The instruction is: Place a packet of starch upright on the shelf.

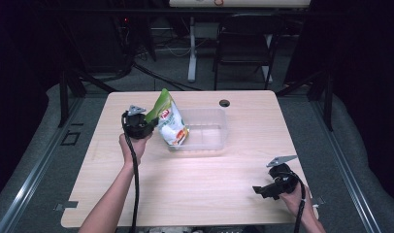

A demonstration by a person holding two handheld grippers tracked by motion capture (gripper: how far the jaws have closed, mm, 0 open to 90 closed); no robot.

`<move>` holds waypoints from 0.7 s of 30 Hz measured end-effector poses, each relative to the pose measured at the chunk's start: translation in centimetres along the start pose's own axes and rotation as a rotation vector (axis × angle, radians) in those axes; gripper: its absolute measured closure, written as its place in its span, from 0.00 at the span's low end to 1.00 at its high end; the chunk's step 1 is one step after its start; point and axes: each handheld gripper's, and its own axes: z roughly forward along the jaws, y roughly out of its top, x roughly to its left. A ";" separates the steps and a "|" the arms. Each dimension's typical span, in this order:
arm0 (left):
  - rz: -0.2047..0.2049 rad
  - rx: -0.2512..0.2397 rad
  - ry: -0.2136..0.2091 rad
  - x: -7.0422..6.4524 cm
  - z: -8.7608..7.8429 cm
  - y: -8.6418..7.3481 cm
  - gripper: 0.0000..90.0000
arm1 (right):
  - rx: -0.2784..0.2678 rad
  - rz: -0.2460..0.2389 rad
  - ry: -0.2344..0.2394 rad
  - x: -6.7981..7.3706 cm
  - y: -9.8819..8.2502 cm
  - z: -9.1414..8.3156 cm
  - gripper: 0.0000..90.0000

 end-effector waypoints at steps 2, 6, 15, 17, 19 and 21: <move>0.017 0.014 0.008 -0.1 -0.1 0.3 0.89 | -0.005 0.006 -0.008 0.0 0.0 0.0 0.04; 0.062 0.030 0.042 -0.7 -0.5 0.9 0.56 | -0.007 -0.006 -0.009 -0.1 0.0 -0.1 0.04; 0.070 0.008 0.046 -0.8 -4.3 1.8 0.19 | -0.007 -0.002 -0.006 0.0 0.0 -0.1 0.04; 0.072 0.010 0.038 -0.9 -5.3 1.7 0.18 | -0.007 -0.001 -0.007 0.0 0.0 -0.1 0.04; 0.085 0.022 0.031 -0.9 -6.4 1.5 0.16 | -0.006 -0.002 -0.009 0.0 0.0 -0.1 0.04; 0.090 0.024 0.022 -1.0 -7.5 1.0 0.14 | -0.004 0.000 -0.011 0.0 0.0 -0.1 0.04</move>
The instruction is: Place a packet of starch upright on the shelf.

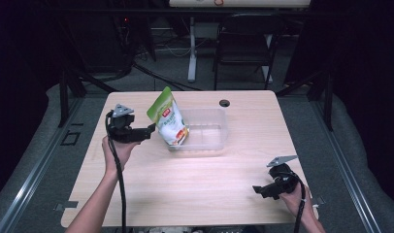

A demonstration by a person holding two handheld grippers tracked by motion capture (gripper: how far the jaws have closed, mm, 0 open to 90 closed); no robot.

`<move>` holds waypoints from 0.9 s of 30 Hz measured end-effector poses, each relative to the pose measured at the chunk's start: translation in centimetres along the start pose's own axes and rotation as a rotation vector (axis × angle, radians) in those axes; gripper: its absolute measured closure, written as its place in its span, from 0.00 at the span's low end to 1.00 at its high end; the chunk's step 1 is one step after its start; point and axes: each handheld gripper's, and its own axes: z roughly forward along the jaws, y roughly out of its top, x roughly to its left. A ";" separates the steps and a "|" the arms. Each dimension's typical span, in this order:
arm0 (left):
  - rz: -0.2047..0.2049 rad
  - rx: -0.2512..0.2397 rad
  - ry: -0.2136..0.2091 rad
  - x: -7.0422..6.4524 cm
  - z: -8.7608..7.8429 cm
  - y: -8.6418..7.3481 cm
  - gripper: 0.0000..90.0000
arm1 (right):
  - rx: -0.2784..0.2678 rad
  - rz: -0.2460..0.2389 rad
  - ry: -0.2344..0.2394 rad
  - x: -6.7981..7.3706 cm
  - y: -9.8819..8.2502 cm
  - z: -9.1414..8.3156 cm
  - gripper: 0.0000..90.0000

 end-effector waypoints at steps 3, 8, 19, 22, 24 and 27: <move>0.003 0.011 -0.010 -0.1 -1.7 -1.0 0.12 | -0.004 0.002 -0.003 0.1 0.0 0.0 0.04; -0.006 0.038 -0.038 -0.4 -4.0 -3.1 0.09 | -0.003 0.001 -0.008 0.2 0.0 0.1 0.04; -0.012 0.144 -0.028 -0.9 -4.9 -7.7 0.03 | 0.007 -0.010 -0.009 0.2 0.0 0.1 0.04; 0.006 0.168 -0.010 -1.1 -4.5 -9.0 0.02 | 0.010 -0.012 -0.010 0.2 0.0 0.1 0.05; 0.011 0.196 0.002 -1.1 -4.1 -9.8 0.02 | 0.008 -0.017 -0.009 0.2 -0.1 0.0 0.05; 0.007 0.220 0.026 -1.0 -3.4 -10.5 0.02 | 0.013 -0.017 -0.004 0.2 -0.1 0.1 0.05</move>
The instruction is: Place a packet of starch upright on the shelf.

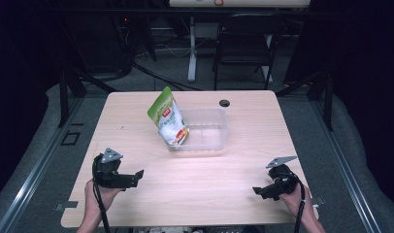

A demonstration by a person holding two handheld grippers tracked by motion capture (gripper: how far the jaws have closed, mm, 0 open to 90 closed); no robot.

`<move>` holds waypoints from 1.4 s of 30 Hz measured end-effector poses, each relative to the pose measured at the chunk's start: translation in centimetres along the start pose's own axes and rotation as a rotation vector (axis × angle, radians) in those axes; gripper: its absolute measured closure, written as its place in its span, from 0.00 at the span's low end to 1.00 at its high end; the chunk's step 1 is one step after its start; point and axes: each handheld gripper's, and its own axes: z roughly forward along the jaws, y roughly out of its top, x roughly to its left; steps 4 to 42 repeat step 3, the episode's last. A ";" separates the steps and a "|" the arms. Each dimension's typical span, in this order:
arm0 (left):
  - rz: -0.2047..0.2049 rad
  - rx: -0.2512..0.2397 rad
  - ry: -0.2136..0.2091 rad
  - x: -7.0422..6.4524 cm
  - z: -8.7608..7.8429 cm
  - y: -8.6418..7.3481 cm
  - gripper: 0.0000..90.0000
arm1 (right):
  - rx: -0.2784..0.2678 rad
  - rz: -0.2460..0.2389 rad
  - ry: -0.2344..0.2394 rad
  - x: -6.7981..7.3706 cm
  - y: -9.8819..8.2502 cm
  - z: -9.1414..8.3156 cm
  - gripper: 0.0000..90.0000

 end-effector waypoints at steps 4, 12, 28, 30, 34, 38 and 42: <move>0.013 0.022 0.016 0.2 0.9 -0.3 0.01 | -0.003 -0.006 0.002 0.1 0.0 0.1 0.05; 0.013 0.022 0.016 0.2 0.9 -0.3 0.01 | -0.003 -0.006 0.002 0.1 0.0 0.1 0.05; 0.013 0.022 0.016 0.2 0.9 -0.3 0.01 | -0.003 -0.006 0.002 0.1 0.0 0.1 0.05; 0.013 0.022 0.016 0.2 0.9 -0.3 0.01 | -0.003 -0.006 0.002 0.1 0.0 0.1 0.05; 0.013 0.022 0.016 0.2 0.9 -0.3 0.01 | -0.003 -0.006 0.002 0.1 0.0 0.1 0.05; 0.013 0.022 0.016 0.2 0.9 -0.3 0.01 | -0.003 -0.006 0.002 0.1 0.0 0.1 0.05; 0.013 0.022 0.016 0.2 0.9 -0.3 0.01 | -0.003 -0.006 0.002 0.1 0.0 0.1 0.05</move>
